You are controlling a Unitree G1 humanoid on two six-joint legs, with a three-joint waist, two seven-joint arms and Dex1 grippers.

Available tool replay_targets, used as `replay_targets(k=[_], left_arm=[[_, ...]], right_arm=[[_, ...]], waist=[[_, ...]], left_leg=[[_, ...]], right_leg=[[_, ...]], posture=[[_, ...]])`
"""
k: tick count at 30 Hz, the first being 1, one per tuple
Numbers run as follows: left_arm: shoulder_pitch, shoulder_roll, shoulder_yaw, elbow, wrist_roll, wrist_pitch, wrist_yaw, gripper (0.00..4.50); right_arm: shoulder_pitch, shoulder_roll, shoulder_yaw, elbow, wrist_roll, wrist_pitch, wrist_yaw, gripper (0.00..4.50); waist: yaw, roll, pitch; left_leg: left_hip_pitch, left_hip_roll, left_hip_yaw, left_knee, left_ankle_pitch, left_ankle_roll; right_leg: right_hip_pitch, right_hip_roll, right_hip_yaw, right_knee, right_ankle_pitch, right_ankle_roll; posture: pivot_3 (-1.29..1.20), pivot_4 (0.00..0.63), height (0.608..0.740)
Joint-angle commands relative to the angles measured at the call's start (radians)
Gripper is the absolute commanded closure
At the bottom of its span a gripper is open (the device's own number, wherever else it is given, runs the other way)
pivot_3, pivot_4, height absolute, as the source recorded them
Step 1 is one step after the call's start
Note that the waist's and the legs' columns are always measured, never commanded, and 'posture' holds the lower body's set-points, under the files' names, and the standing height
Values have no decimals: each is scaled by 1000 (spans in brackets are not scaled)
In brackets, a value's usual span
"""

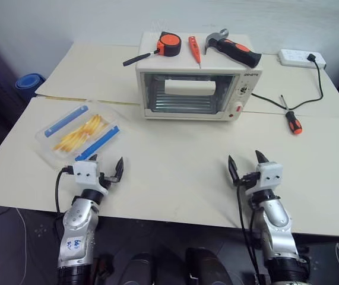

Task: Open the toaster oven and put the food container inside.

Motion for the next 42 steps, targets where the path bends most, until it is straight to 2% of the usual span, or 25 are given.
replay_targets(k=[1,4,6,8,12,15,19,26,31,35,38,41,42], left_arm=[[5,35,11,-37,5,-22,-18,0],[-17,74,34,-68,-86,6,-96,0],[-23,151,41,-129,-232,48,-271,0],[-37,202,65,-159,-335,90,-358,0],[-131,380,127,-166,-519,270,-511,0],[-213,471,132,-154,-601,361,-591,0],[-286,473,125,-136,-614,383,-592,0],[-294,427,101,-163,-581,384,-558,0],[-288,419,110,-151,-565,379,-537,0],[-304,412,115,-134,-578,393,-524,0],[-397,395,91,-62,-559,393,-501,575],[-532,360,53,57,-510,371,-485,1493],[-585,344,37,108,-491,361,-484,1980]], right_arm=[[8,-13,22,-7,5,-20,35,13],[-14,-62,19,-77,65,24,107,13],[-62,-122,22,-167,157,119,197,13],[-102,-167,23,-208,220,194,264,13],[-264,-279,53,-201,323,404,425,13],[-398,-295,82,-141,339,477,493,13],[-556,-246,86,2,319,496,495,13],[-709,-180,105,170,279,426,553,13],[-700,-167,109,133,295,424,626,13],[-597,-208,145,27,280,381,744,13],[-491,-262,195,-15,199,291,794,0],[-451,-268,206,-16,167,249,783,0],[-444,-264,205,-16,163,241,774,0]], waist=[[0,0,0],[1,0,0],[0,1,1],[-1,2,1],[0,2,1],[0,2,1],[0,2,1],[-1,2,2],[-9,2,2],[-16,2,2],[-17,2,2],[-21,2,2],[-22,2,2]], left_leg=[[0,0,0,0,0,0],[1,1,0,0,0,-1],[0,1,0,0,1,0],[-1,1,0,0,1,0],[0,2,-2,0,1,-1],[-1,2,-3,0,1,-1],[-1,1,-3,0,1,-2],[-4,1,-3,0,2,-2],[-4,1,-3,-1,2,-2],[-4,1,-3,-1,2,-2],[-4,1,-3,-1,2,-2],[-4,1,-2,0,3,-3],[-3,1,-2,1,3,-3]], right_leg=[[0,0,0,0,0,0],[0,0,0,0,0,0],[0,0,0,0,0,0],[-1,0,0,0,0,0],[0,0,-1,0,-1,-1],[-1,0,-2,0,-1,-2],[-1,0,-2,0,-1,-2],[-1,0,-3,0,-1,-2],[-1,1,-3,0,-1,-2],[-1,1,-4,1,-1,-2],[-1,1,-4,0,-1,-2],[-1,1,-4,1,-1,-1],[-1,1,-3,1,0,-1]], posture=[[0,150,740],[0,150,740],[0,150,740],[0,150,740],[0,150,740],[0,150,740],[0,150,740],[0,150,740],[0,150,740],[0,150,740],[0,150,740],[0,150,740],[0,150,740]])
